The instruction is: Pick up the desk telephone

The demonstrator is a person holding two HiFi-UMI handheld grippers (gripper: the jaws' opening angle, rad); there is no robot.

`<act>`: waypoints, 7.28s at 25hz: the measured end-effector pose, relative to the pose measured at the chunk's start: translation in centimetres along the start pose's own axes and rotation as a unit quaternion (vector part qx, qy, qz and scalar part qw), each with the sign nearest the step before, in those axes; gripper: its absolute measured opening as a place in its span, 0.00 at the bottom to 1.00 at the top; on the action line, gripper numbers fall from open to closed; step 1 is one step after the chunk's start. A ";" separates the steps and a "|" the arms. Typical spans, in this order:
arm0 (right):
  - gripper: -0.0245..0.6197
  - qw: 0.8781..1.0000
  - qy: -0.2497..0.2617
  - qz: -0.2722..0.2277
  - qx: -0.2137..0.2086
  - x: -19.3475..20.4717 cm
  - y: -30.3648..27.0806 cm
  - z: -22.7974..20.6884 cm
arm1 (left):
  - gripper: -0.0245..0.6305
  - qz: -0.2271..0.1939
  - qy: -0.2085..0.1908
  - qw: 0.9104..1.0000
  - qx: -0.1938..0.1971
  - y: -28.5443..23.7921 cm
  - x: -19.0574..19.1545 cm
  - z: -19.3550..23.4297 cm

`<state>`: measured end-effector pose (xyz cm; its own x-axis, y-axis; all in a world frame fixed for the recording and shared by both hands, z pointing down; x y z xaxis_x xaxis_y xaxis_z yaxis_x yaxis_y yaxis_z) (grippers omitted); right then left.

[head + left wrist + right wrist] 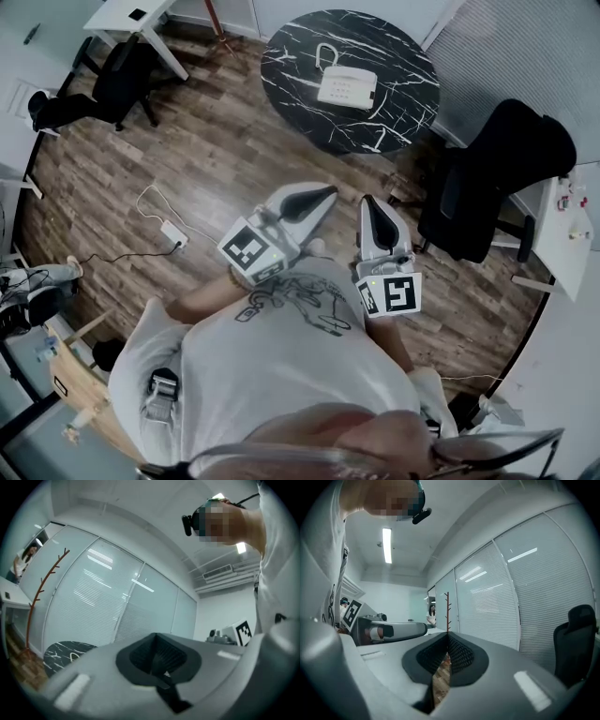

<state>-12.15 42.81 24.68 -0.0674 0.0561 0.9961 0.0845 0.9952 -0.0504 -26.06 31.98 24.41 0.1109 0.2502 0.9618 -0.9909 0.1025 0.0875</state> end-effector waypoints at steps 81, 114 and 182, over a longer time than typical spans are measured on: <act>0.21 0.984 -0.014 0.174 -0.017 11.9 -40.2 -29.8 | 0.23 0.148 0.084 0.980 -0.105 -24.3 10.4 44.9; 0.58 0.941 -0.107 0.321 0.028 36.1 -44.2 -37.4 | 0.54 0.315 0.181 0.919 -0.150 -25.7 34.4 56.4; 0.55 0.969 -0.138 0.198 0.041 9.2 -40.7 -33.1 | 0.52 0.206 0.089 0.953 -0.205 -27.7 5.0 45.4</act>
<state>16.68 0.15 38.24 -0.3107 0.4439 0.8405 0.0793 0.8933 -0.4425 -1.53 -13.27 38.60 -0.2336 0.5058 0.8304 -0.8443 0.3181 -0.4312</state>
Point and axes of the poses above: the fingertips, and each gripper's own axes: y backward along the fingers, z to its left, x out of its underside, the point moved 9 cm from there along y, backward along the fingers, and after that the axes turned 1 degree about z, right-handed, at the moved point
